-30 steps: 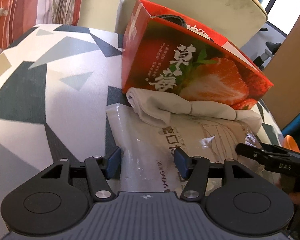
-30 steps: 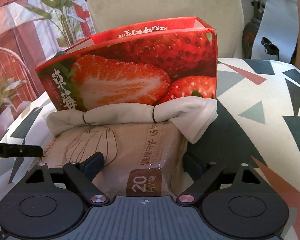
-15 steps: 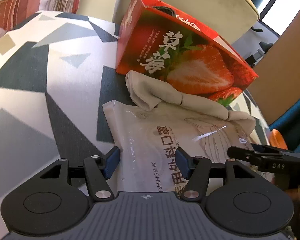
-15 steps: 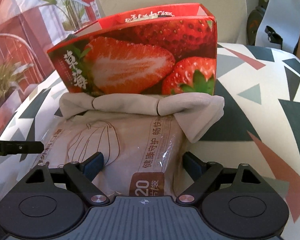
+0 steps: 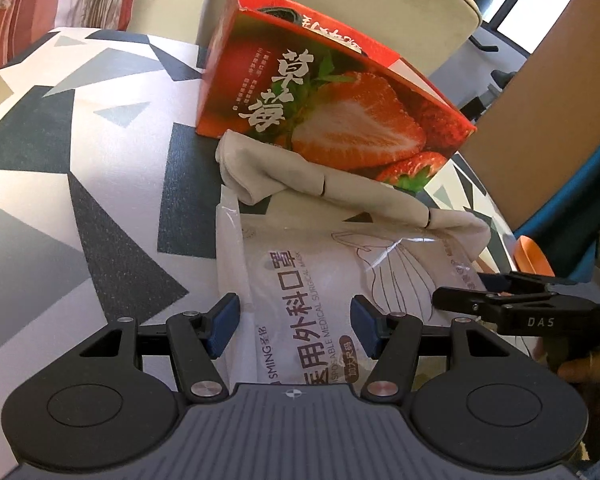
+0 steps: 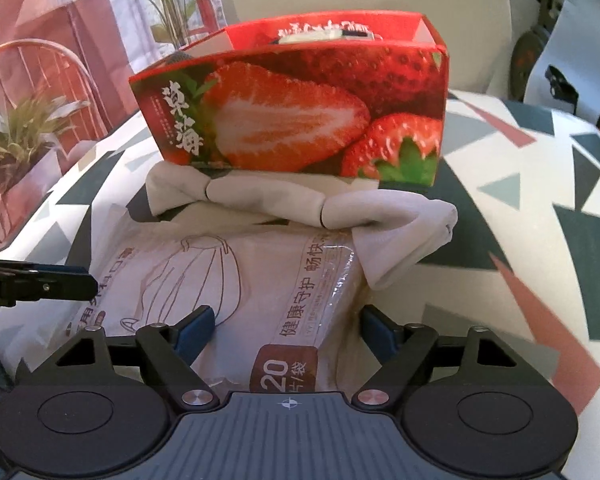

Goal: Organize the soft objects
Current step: 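Position both open grippers around the white surgical mask bag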

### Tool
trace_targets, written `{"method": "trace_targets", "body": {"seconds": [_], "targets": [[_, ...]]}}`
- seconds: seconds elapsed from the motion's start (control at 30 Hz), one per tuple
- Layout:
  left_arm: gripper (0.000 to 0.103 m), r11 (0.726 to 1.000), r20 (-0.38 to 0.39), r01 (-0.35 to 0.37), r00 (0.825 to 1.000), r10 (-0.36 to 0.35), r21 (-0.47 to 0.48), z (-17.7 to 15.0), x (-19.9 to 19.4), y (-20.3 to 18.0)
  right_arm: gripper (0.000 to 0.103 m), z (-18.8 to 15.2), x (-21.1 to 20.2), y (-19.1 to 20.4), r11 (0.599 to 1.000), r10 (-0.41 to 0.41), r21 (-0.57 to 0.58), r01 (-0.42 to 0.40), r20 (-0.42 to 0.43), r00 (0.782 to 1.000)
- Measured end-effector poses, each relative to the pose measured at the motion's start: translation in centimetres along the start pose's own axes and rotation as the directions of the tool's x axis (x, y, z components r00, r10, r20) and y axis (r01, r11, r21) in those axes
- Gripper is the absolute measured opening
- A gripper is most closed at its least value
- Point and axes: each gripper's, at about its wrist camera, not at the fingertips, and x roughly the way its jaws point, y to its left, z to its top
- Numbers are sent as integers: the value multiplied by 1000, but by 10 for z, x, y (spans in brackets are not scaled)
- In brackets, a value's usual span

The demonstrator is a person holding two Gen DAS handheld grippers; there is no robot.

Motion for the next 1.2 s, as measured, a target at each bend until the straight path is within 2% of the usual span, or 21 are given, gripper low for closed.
{"method": "trace_targets", "body": {"seconds": [0.17, 0.33, 0.5, 0.67, 0.73, 0.8, 0.9, 1.03, 1.2], "targets": [[63, 1000, -6, 2, 1000, -2, 3, -5, 0, 0, 73, -4, -4, -9, 997, 35, 65, -34, -7, 999], [63, 1000, -1, -10, 1000, 10, 23, -8, 0, -2, 73, -10, -10, -5, 997, 37, 62, -37, 5, 999], [63, 1000, 4, 13, 1000, -13, -9, -8, 3, 1, 70, -2, -18, -6, 998, 31, 46, -35, 74, 997], [63, 1000, 17, 22, 1000, -22, -2, -7, 10, -5, 67, 22, 0, -4, 999, -14, -32, 18, 138, 990], [63, 1000, 19, 20, 1000, -20, 11, -8, 9, -7, 67, 26, 11, -8, 1000, -20, -11, 22, 121, 992], [63, 1000, 21, 27, 999, -27, 4, -8, 8, -5, 68, 24, 19, -13, 999, -29, 19, 28, 71, 997], [63, 999, 23, 33, 999, -33, 0, -8, 8, -2, 73, 14, 19, -20, 998, 6, 61, -8, 34, 999], [63, 999, 21, 25, 999, -26, 19, -9, 9, -5, 69, 12, 7, -30, 996, -18, 91, 13, 50, 999], [63, 999, 25, 31, 999, -31, 14, -9, 9, -2, 53, 20, -6, -33, 996, -45, 79, 37, 98, 994]]}}
